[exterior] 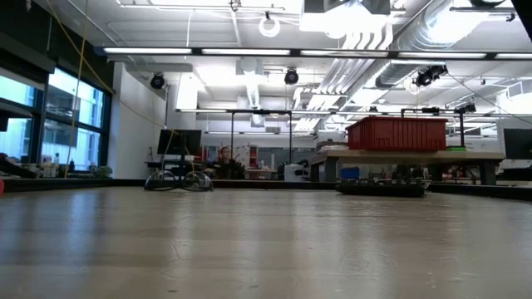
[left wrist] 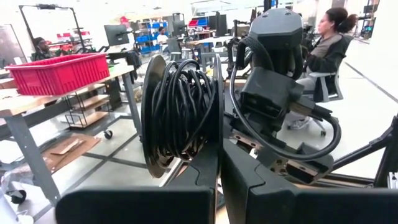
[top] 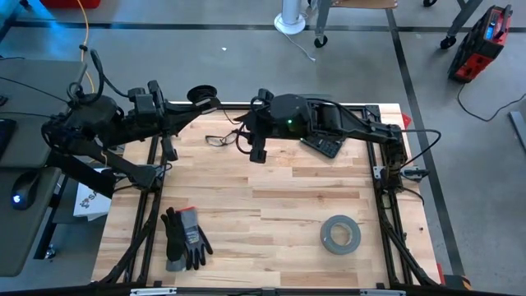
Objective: Coil cords
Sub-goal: Coil the black wire on the black spool
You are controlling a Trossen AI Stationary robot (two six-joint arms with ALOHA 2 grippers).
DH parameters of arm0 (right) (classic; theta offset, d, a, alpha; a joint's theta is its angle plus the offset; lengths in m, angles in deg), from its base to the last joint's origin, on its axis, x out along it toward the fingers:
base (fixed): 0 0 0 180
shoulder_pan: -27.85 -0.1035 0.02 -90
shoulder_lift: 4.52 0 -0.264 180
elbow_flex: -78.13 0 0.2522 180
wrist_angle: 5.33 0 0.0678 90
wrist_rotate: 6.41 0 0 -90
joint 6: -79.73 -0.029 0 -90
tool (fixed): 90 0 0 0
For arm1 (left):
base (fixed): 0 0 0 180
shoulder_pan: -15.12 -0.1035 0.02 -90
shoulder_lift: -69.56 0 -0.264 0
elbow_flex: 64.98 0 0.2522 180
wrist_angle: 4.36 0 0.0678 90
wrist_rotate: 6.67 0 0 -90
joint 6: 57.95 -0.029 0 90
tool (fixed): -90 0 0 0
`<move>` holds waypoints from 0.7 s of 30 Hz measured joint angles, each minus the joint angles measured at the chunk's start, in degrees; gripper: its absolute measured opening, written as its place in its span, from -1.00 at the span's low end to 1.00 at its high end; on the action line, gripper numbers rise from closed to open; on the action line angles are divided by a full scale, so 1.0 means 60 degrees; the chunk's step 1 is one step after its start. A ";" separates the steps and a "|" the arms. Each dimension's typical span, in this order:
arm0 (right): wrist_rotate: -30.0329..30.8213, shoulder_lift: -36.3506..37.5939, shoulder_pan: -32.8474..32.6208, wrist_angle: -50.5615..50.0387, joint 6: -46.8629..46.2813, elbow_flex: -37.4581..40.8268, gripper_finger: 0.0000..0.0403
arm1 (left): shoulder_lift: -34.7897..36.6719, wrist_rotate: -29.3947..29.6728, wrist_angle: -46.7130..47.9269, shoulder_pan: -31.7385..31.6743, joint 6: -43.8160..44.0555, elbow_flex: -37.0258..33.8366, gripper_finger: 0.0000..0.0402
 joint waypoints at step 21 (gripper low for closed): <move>-0.0030 0.0000 -0.0116 0.0055 -0.0231 0.0000 -0.99 | -0.0001 0.0019 0.0222 -0.0018 0.0559 0.0000 -0.99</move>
